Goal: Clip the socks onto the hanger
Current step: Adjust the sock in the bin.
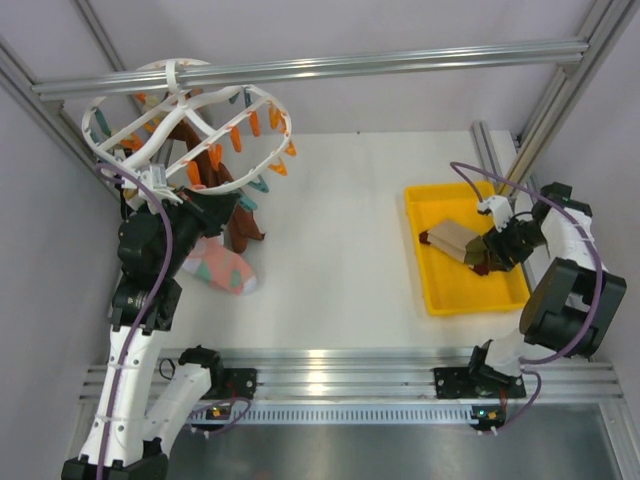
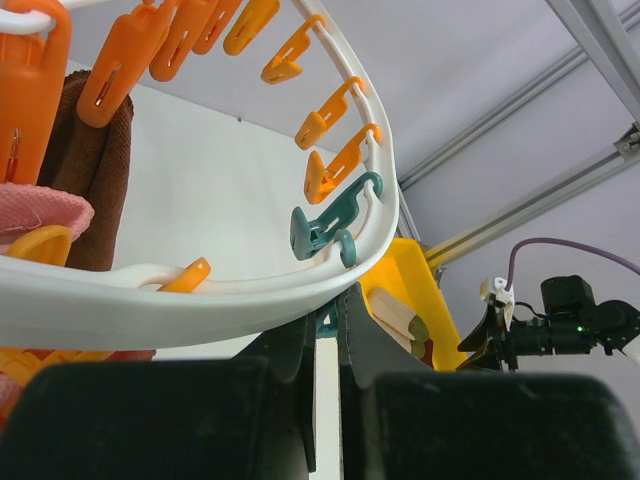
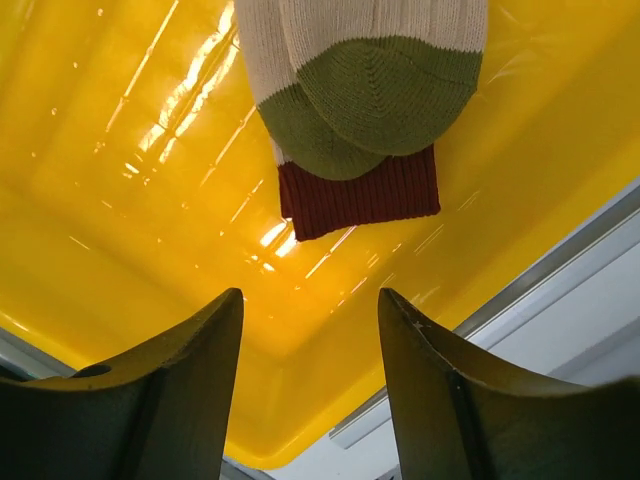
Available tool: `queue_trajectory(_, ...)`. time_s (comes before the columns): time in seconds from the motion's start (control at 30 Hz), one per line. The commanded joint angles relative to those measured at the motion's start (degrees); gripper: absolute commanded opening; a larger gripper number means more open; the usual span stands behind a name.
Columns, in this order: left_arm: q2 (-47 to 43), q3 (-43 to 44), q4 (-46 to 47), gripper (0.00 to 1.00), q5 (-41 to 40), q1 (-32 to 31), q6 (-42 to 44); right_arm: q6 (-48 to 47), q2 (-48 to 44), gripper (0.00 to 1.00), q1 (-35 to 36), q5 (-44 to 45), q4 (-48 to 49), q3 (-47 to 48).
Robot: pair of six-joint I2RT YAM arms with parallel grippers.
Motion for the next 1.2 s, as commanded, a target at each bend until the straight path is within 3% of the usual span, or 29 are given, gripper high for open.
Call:
queue_trajectory(0.0, 2.58, 0.35, 5.01, 0.0, -8.77, 1.56, 1.66, -3.25, 1.71, 0.55, -0.46, 3.02, 2.4, -0.31)
queue_trajectory(0.5, 2.93, -0.35, 5.45, 0.0, -8.95, 1.56, 2.19, 3.52, 10.68, 0.48, 2.52, 2.5, 17.43, -2.94)
queue_trajectory(0.6, 2.67, -0.26, 5.36, 0.0, -9.12, 1.56, 2.46, 3.52, 11.39, 0.43, 3.4, 3.9, 18.84, -4.26)
queue_trajectory(0.67, 2.49, -0.26, 5.19, 0.0, -9.12, 1.56, 2.63, 3.17, 11.74, 0.33, 3.41, 4.69, 19.19, -4.96)
queue_trajectory(0.7, 2.49, -0.26, 5.19, 0.0, -9.21, 1.56, 2.63, 3.0, 11.83, 0.28, 3.41, 4.96, 19.02, -4.97)
queue_trajectory(0.73, 2.41, -0.26, 5.19, 0.0, -9.21, 1.56, 2.72, 2.65, 11.83, 0.16, 3.49, 5.05, 18.58, -4.88)
queue_trajectory(0.83, 2.58, -0.26, 5.27, 0.0, -9.03, 1.56, 2.54, 1.59, 10.26, 0.0, 3.32, 4.96, 15.86, -4.26)
queue_trajectory(1.03, 2.32, -0.44, 5.36, 0.0, -8.68, 1.56, 2.63, 1.84, 3.84, 0.0, 2.88, -0.66, 4.53, 1.53)
queue_trajectory(1.17, 2.14, -0.35, 5.27, 0.0, -8.6, 1.56, 2.54, 1.85, 2.6, 0.0, 2.35, -3.56, -3.47, 10.38)
